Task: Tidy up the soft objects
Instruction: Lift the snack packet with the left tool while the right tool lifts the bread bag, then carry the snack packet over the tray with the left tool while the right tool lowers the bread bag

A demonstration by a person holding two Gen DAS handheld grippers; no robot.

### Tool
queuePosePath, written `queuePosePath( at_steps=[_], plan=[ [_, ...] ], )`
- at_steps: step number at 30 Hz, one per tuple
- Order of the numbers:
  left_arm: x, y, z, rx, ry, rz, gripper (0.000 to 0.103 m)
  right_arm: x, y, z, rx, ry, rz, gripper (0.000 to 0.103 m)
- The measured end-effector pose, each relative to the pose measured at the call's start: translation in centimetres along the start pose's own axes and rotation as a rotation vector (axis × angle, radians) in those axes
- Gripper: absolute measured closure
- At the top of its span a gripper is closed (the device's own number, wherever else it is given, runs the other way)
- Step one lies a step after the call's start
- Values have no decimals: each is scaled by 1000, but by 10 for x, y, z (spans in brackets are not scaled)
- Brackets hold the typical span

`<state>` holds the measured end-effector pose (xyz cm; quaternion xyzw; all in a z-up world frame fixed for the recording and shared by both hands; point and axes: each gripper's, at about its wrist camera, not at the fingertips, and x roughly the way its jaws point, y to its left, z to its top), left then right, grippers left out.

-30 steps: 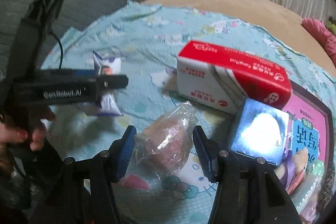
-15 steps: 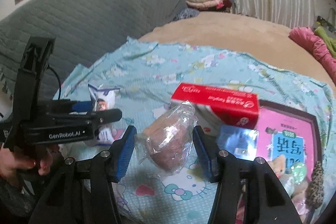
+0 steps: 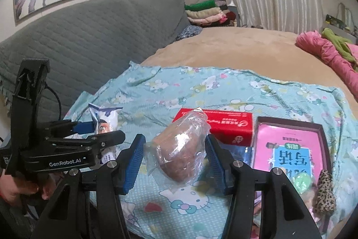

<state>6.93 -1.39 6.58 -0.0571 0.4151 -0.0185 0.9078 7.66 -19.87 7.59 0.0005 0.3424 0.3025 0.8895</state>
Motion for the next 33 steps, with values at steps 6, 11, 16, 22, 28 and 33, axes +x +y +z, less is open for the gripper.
queuePosePath(
  at_steps=[6, 11, 16, 22, 28, 33],
  plan=[
    [-10, -15, 3, 22, -19, -13, 47, -26, -15, 0, 43, -44, -32, 46],
    [-16, -30, 6, 42, -28, -21, 47, -52, -32, -2, 76, -80, -73, 46],
    [-21, -51, 9, 76, -34, -39, 47, -84, -55, 0, 105, -132, -141, 46],
    [-25, -79, 11, 124, -33, -66, 47, -116, -77, -1, 144, -187, -202, 46],
    [-26, -109, 10, 175, -25, -93, 47, -133, -94, -7, 181, -219, -228, 46],
    [-28, -133, 12, 214, -28, -109, 47, -140, -103, -14, 203, -224, -233, 46]
  ],
)
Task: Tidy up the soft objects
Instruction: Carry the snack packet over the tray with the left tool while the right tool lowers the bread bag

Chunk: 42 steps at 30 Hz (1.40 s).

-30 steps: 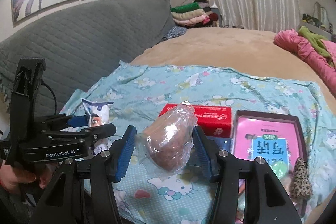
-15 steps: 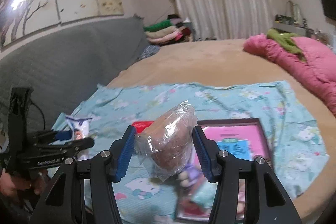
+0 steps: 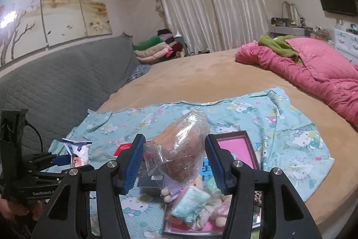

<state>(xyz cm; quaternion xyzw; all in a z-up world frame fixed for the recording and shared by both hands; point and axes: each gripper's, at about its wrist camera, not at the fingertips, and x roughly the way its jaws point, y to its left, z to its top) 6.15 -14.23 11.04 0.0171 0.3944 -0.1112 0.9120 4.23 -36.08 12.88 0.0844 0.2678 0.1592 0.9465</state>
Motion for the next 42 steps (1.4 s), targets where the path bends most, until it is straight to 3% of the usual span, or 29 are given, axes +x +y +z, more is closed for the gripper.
queuePosePath(
  at_steps=[27, 42],
  plan=[
    [20, -46, 4, 58, 51, -42, 47, -13, -30, -17, 44, -12, -39, 46],
    [51, -83, -10, 110, 117, -111, 47, -9, -56, -34, 96, 5, -56, 46]
  ],
)
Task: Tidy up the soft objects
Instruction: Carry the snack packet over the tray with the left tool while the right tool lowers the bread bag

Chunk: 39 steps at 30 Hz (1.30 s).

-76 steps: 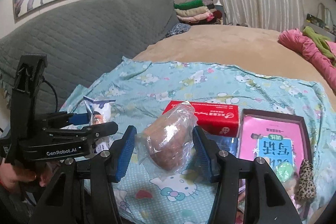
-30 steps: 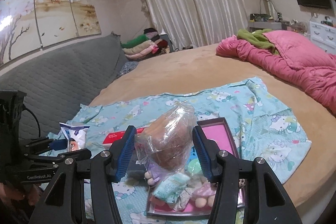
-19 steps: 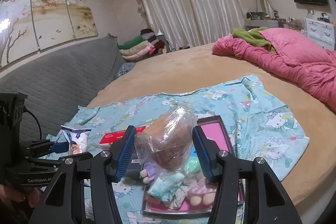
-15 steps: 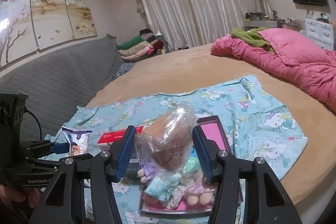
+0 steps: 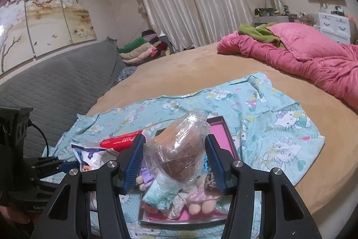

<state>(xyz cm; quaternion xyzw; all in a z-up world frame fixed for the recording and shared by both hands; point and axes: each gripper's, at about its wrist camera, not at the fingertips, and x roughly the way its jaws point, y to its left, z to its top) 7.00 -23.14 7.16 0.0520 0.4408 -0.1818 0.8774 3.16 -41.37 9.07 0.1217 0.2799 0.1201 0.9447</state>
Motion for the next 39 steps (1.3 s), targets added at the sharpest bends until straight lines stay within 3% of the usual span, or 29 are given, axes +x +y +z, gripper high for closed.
queuePosePath(
  at_steps=[11, 32, 39],
  plan=[
    [32, -29, -6, 52, 47, -78, 47, 11, -16, -11, 19, 14, -12, 46],
    [91, -50, -10, 110, 110, -120, 47, 29, -36, -28, 55, 52, -29, 46],
    [114, -43, -8, 87, 138, -123, 47, 35, -41, -30, 62, 63, -30, 46]
  ],
)
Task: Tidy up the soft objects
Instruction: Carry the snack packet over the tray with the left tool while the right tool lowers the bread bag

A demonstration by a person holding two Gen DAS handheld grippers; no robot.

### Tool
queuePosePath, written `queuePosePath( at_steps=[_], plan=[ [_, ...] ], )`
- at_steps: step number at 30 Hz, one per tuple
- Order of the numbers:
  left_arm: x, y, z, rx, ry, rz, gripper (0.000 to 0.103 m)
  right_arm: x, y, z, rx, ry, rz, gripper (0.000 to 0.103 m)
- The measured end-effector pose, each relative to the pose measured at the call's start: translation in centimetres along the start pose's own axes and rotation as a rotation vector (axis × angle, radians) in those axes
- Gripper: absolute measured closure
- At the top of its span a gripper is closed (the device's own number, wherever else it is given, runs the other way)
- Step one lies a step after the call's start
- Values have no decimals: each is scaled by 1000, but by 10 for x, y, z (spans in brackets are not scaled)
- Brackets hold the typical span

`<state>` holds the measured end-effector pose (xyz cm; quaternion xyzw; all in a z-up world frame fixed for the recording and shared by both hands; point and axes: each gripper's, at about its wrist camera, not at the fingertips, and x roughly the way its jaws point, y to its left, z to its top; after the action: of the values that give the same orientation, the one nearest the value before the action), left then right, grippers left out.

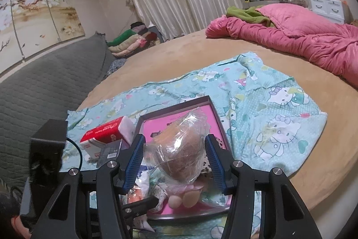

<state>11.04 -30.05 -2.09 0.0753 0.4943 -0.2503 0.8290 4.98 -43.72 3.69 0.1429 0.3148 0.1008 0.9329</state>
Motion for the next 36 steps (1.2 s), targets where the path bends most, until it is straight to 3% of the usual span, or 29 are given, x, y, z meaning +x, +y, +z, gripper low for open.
queuePosePath(
  at_steps=[15, 24, 36],
  plan=[
    [14, 21, 13, -26, -28, -52, 47, 28, 1, 7, -1, 32, -13, 46],
    [16, -1, 20, 17, -24, -108, 47, 25, -8, 8, 24, 24, -29, 46],
    [31, 12, 11, 13, 9, -61, 47, 44, -2, 7, -21, 85, -45, 46]
  ],
)
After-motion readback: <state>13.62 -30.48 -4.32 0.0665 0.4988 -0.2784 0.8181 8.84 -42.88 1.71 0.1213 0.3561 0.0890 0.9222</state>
